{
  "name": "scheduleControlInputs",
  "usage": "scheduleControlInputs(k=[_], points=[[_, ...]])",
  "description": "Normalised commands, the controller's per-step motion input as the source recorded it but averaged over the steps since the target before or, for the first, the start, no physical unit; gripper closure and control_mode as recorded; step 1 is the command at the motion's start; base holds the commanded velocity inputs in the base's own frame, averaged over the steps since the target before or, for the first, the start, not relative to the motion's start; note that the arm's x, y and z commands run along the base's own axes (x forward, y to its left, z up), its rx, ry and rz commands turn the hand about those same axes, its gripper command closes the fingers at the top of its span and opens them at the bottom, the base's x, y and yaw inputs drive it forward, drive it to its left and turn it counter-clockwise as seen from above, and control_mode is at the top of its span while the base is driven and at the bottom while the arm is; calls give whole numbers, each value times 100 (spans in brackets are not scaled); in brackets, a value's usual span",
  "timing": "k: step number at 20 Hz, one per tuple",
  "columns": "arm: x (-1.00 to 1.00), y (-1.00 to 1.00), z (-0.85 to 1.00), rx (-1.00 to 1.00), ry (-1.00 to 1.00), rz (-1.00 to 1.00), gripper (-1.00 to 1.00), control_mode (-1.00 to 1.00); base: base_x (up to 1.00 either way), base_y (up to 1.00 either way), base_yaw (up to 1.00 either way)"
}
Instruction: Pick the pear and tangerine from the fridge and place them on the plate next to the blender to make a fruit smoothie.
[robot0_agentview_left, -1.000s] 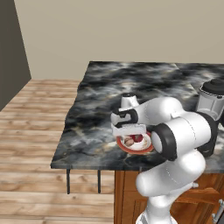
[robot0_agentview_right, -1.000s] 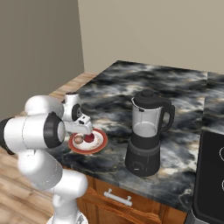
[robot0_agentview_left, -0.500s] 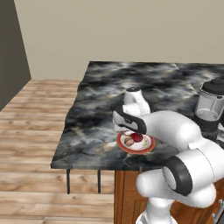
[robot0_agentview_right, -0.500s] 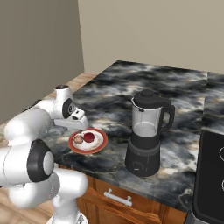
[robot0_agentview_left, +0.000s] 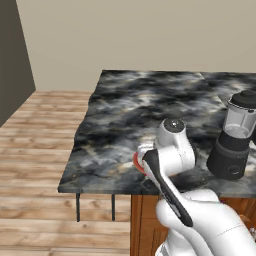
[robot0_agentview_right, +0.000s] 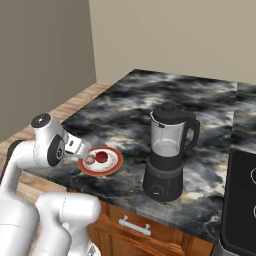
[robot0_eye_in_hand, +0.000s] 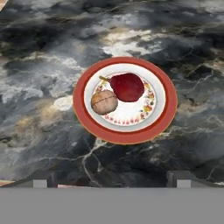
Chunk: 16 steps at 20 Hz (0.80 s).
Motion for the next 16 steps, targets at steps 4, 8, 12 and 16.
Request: scheduleControlInputs(k=[4,8,12,16], points=[[-100,0,61,0,-51,0,-100,-100,0,0,0],[-100,0,62,0,-48,0,-100,-100,0,0,0],[-100,0,66,0,-41,0,-100,-100,0,0,0],[-100,0,68,0,-37,0,-100,-100,0,0,0]])
